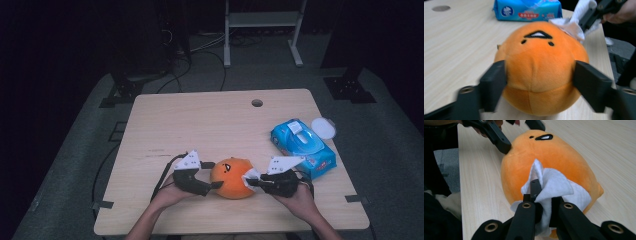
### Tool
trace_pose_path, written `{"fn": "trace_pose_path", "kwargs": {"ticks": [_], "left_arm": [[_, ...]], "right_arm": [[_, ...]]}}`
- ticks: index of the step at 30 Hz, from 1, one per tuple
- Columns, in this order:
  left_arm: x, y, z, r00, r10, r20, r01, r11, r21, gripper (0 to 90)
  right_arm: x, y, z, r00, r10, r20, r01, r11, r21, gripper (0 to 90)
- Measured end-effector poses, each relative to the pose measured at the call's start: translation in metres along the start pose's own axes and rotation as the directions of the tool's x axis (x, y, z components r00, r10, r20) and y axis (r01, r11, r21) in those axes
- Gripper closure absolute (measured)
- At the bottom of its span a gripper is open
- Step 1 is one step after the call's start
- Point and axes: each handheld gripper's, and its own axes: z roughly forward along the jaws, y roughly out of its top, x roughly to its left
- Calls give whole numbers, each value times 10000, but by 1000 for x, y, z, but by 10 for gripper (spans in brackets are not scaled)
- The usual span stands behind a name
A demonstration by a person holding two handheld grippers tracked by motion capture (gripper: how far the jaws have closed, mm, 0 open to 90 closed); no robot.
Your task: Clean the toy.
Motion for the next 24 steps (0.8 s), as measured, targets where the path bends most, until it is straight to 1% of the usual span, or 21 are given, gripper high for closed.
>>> {"fn": "trace_pose_path", "kwargs": {"ticks": [1,3,4,9,11,13,16,18,19,20,24], "left_arm": [[1,-1,1,10000,-36,-2,36,10000,41,337],[1,-1,3,10000,-89,21,89,10000,34,382],[1,0,5,9999,-46,-111,46,10000,-12,390],[1,0,8,9998,-18,-176,16,9999,-111,391],[2,-1,7,9997,-109,-219,107,9999,-107,392],[3,-2,7,9996,-206,-185,204,9997,-122,394],[5,-3,6,9995,-239,-187,237,9997,-90,393],[5,-4,6,9996,-258,-150,256,9996,-116,392],[4,-4,6,9997,-176,-143,174,9998,-130,390],[3,-3,6,9998,-106,-142,105,9999,-98,388],[1,-3,7,9998,-32,-190,30,9999,-111,386]], "right_arm": [[1,1,1,10000,-6,4,6,10000,22,865],[5,3,2,9995,-240,197,238,9997,105,865],[8,6,4,9990,-361,279,357,9993,131,864],[12,13,7,9987,-483,144,484,9988,-60,864],[11,13,6,9984,-537,146,538,9985,-52,864],[8,12,4,9989,-444,161,446,9989,-106,864],[3,7,-1,9982,-412,425,412,9992,-1,864],[2,6,-2,9982,-364,473,364,9993,14,864],[-1,1,-4,9987,-181,486,179,9998,46,864],[-1,0,-5,9986,-190,498,188,9998,49,864],[1,2,-3,9983,-262,520,257,9996,106,864]]}}
